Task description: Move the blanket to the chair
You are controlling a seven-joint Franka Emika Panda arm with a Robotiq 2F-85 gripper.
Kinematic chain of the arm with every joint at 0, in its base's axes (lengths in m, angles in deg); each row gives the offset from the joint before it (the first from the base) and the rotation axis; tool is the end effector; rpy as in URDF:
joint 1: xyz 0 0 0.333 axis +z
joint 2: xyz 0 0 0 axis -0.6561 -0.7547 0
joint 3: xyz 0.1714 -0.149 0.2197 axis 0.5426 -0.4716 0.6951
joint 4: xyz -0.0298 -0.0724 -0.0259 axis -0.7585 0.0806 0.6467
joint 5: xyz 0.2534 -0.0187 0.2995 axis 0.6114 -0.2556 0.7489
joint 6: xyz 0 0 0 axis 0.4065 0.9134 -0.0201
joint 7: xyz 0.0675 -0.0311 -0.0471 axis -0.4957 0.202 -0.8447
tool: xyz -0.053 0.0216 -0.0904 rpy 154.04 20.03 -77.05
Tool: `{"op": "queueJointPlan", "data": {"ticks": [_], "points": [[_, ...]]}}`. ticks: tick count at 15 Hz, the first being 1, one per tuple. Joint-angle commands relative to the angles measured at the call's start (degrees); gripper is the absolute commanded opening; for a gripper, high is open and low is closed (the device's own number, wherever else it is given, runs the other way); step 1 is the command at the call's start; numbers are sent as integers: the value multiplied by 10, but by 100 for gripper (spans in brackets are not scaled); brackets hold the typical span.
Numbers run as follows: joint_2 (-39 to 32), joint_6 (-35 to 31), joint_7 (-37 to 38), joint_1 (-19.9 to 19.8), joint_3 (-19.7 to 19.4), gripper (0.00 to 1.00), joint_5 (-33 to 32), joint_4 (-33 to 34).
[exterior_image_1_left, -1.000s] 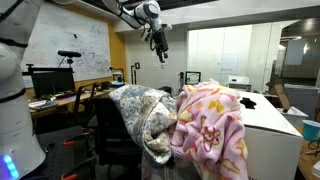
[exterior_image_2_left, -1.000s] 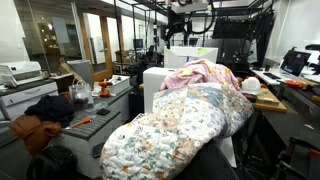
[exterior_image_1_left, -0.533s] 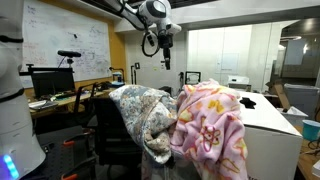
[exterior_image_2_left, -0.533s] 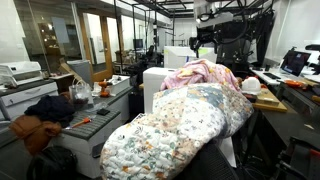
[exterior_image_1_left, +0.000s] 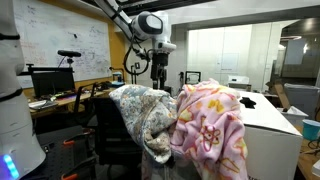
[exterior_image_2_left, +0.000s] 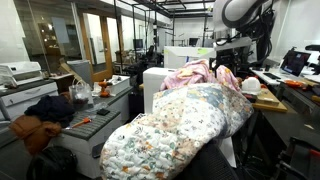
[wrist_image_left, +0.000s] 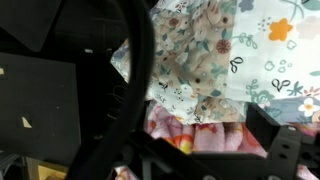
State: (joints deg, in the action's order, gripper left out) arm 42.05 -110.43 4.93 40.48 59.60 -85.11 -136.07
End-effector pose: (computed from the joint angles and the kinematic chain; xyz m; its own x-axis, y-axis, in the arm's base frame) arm 0.5331 -0.0548 0.3635 0.6061 -0.7947 0.0325 -0.7851 -0.5912 0.1846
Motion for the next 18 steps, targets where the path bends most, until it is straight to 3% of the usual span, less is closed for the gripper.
{"op": "queueJointPlan", "data": {"ticks": [1, 6, 10, 18], "points": [[36, -103, -70, -8, 4, 100, -11, -89], [51, -209, -192, -9, 9, 100, 25, -140], [71, -251, -282, -10, 10, 100, 32, -160], [85, -245, -498, -4, 14, 100, 129, -164]]}}
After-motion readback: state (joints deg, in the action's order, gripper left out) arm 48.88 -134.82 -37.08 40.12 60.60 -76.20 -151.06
